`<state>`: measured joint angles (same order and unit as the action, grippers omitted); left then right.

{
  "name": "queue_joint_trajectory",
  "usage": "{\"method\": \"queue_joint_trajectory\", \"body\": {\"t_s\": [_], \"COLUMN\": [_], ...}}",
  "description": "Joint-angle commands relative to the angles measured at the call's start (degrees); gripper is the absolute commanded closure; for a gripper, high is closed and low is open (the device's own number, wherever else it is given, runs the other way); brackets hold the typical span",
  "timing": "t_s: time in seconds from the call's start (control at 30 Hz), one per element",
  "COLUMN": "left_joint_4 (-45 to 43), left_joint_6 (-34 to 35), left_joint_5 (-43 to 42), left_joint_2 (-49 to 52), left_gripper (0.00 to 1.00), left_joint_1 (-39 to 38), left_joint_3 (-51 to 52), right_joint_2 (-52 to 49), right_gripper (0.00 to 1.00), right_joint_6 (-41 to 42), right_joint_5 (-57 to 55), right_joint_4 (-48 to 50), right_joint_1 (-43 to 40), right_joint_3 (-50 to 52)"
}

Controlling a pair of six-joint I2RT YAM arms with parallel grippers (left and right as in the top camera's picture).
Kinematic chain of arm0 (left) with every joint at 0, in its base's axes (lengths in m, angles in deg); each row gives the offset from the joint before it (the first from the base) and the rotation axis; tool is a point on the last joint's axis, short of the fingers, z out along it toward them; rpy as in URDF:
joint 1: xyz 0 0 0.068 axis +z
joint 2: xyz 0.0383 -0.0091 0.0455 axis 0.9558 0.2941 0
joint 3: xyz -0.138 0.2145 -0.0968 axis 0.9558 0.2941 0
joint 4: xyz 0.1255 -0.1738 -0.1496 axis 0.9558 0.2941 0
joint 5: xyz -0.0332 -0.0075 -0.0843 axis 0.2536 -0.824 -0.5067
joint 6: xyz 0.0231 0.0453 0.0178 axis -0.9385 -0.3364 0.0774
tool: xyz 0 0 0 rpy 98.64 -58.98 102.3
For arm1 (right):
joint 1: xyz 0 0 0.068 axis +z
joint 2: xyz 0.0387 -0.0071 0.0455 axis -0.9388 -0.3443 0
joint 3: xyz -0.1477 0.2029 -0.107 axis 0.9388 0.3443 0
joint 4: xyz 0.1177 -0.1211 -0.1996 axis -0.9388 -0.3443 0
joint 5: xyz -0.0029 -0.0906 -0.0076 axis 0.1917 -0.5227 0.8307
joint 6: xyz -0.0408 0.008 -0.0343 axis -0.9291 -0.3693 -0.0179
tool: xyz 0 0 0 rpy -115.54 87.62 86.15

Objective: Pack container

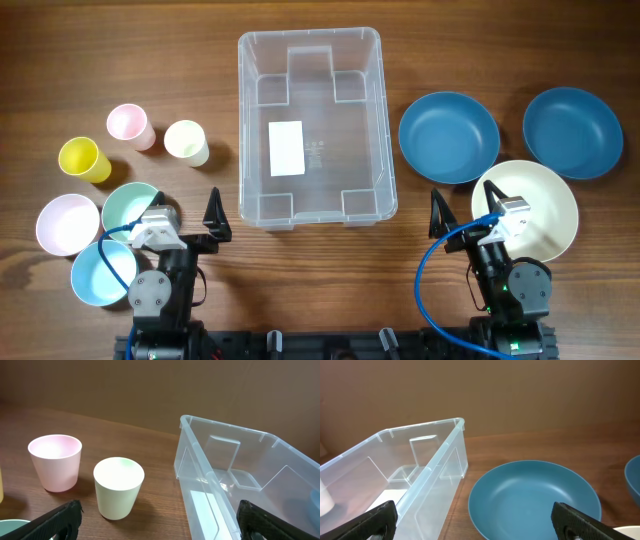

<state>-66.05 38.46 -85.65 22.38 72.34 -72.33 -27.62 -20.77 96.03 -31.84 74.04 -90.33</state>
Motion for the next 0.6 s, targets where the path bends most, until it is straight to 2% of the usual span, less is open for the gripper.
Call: {"method": "queue_joint_trajectory", "body": {"t_s": [0.0,0.3,0.37,0.43,0.57], "left_joint_4": [0.0,-0.7,3.4,10.6,15.0], "left_joint_6": [0.3,0.3,0.6,1.3,3.4], "left_joint_5": [-1.1,-1.1,-1.1,-1.1,-1.1], "left_joint_2": [-0.5,-0.5,0.7,6.6,20.8], "left_gripper": [0.0,0.0,0.0,0.0,0.0], "left_joint_1": [0.5,0.5,0.5,0.5,0.5], "left_joint_3": [0.4,-0.7,-4.7,-11.5,-23.8], "right_joint_2": [-0.3,-0.5,-2.4,-8.5,-22.7], "right_gripper": [0.0,0.0,0.0,0.0,0.0], "right_joint_6": [1.1,-2.0,-1.9,-2.0,-1.9], "right_joint_5": [-1.4,-1.7,-2.1,-2.1,-1.9], "right_joint_4": [0.2,-1.9,-4.5,-7.8,-15.3], "right_joint_1": [-0.1,-0.1,-0.1,-0.1,-0.1], "right_joint_3": [0.0,-2.5,-6.1,-12.3,-25.2]}}
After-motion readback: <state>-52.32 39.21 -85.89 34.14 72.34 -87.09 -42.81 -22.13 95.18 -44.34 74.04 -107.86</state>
